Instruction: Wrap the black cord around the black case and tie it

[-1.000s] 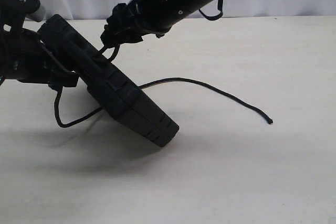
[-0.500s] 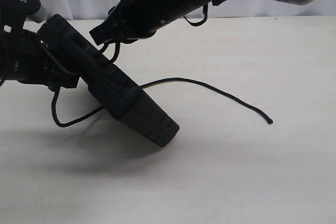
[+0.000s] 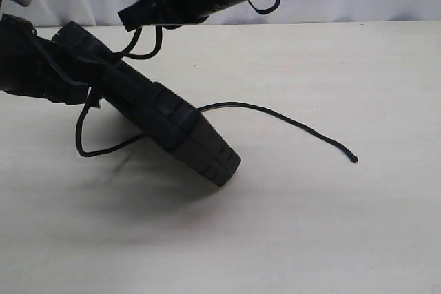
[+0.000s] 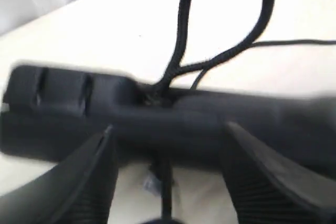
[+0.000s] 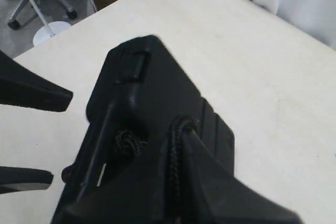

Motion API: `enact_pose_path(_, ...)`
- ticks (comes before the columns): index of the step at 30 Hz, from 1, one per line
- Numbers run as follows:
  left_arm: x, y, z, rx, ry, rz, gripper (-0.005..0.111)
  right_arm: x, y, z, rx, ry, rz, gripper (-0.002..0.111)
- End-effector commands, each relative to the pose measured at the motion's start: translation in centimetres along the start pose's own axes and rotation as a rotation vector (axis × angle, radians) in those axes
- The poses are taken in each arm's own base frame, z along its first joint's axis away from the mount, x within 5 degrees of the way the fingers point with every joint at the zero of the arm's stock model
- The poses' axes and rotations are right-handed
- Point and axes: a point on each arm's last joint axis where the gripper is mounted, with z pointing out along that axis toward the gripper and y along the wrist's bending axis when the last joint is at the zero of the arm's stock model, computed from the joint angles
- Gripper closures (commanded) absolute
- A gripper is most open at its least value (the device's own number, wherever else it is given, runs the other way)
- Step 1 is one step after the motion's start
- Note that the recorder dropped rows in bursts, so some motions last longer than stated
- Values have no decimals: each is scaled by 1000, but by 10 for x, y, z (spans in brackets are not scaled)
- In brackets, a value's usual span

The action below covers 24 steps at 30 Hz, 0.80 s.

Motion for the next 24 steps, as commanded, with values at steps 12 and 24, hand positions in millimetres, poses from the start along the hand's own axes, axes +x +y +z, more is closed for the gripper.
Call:
enact_pose_path(12, 17, -8, 15, 127, 154, 25, 76, -19, 2, -26, 60, -111, 27, 104)
enact_pose_path(24, 20, -4, 25, 114, 161, 102, 69, 2, 1, -11, 25, 55, -1, 104)
